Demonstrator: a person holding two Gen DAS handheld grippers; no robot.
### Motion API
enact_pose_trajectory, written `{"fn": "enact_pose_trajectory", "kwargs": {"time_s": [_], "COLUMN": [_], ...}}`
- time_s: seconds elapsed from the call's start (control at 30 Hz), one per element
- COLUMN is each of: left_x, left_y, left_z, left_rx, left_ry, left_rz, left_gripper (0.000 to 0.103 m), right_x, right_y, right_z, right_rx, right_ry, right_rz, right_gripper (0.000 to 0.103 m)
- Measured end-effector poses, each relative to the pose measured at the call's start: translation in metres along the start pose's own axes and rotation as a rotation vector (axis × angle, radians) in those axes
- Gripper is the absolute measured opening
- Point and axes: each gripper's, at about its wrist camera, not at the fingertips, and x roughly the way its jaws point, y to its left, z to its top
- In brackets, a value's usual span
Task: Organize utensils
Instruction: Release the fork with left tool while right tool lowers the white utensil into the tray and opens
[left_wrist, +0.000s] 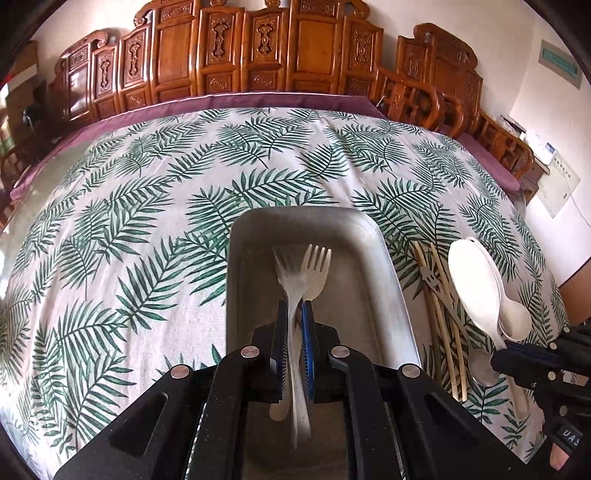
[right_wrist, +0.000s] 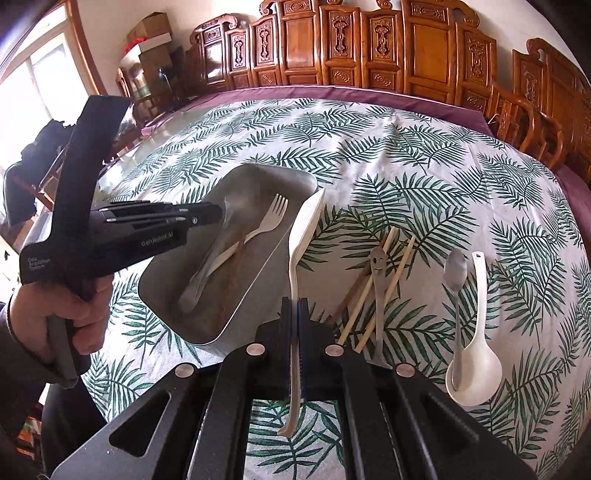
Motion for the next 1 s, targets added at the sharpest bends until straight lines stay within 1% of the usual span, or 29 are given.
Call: {"fn": "enact_pose_trajectory", "kwargs": {"time_s": [0.17,0.3,0.67,0.87,1.0], "left_x": [-0.012,-0.031,-0.081,-0.093,-0.097], "left_y": [0.006,0.014,0.050,0.062,0.069], "left_z": [-0.001,-0.004,-0.014,-0.022,-0.025], "left_rx": [0.006,0.016,-0.003,-0.008,-0.022], "left_ry": [-0.016,-0.037,-0.091,-0.112,-0.119], "left_rz": [0.004,0.004,-0.002,0.003,-0.007], "left_gripper": [0.006,0.006,0.006,0.006,0.006], "right_x": [0.001,0.005,0.035,0.048,0.058], "right_y": [0.009,0.020,0.058,0.072,0.078], "right_z": [0.006,0.015,0.038,0.043,0.046], "right_rx": [-0.009,-0.023,-0.049,-0.044,-0.031], "right_ry": [-0.004,-0.010,0.007,0.024,0.043], "right_rz": [0.002,0.011,0.031,0.045,0.059], "right_gripper": [0.004,0.004,0.004,0.004,0.004]}}
